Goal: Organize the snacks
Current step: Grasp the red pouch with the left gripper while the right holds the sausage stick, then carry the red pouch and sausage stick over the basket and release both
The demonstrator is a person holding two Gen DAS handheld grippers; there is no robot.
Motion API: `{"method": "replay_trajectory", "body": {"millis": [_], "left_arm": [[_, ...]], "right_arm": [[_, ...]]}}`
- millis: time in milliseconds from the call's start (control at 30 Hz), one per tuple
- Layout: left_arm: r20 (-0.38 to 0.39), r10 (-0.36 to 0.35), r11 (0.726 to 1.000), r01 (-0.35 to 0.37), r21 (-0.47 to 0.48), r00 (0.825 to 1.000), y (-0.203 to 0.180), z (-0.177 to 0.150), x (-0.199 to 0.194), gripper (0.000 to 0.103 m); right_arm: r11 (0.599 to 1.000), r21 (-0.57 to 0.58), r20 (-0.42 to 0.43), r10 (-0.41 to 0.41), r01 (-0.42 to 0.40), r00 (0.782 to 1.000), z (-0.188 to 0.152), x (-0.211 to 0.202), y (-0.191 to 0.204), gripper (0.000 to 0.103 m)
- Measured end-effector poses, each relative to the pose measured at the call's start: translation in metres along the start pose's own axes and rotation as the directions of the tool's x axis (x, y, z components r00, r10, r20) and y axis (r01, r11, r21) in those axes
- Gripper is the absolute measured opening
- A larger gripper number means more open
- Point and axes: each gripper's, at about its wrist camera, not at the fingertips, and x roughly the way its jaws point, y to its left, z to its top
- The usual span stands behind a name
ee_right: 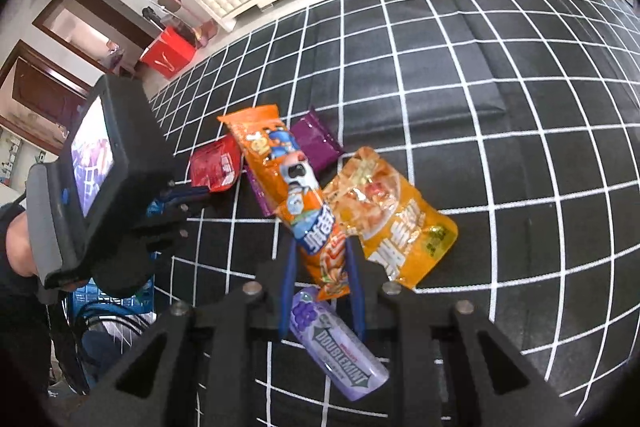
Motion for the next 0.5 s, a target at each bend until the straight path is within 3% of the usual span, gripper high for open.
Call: {"method": "replay_trajectory", "body": {"millis": [167,500], "left_arm": [[0.051,-0.041,0.996,0.045,-0.083,0.998,0.014,0.001,-0.015,0.000],[0.161,-0.078,0.985,0.101,-0.139,0.984,0.013,-0.022,-0.060,0.000]], "right_arm": [[1.000,0.006,0.002,-0.006,0.006,1.000,-0.003,-0.002,-0.001,0.028],[1.000,-0.002,0.010,-0.013,0.013,1.000,-0.016,-0.015,0.018,0.028]]}}
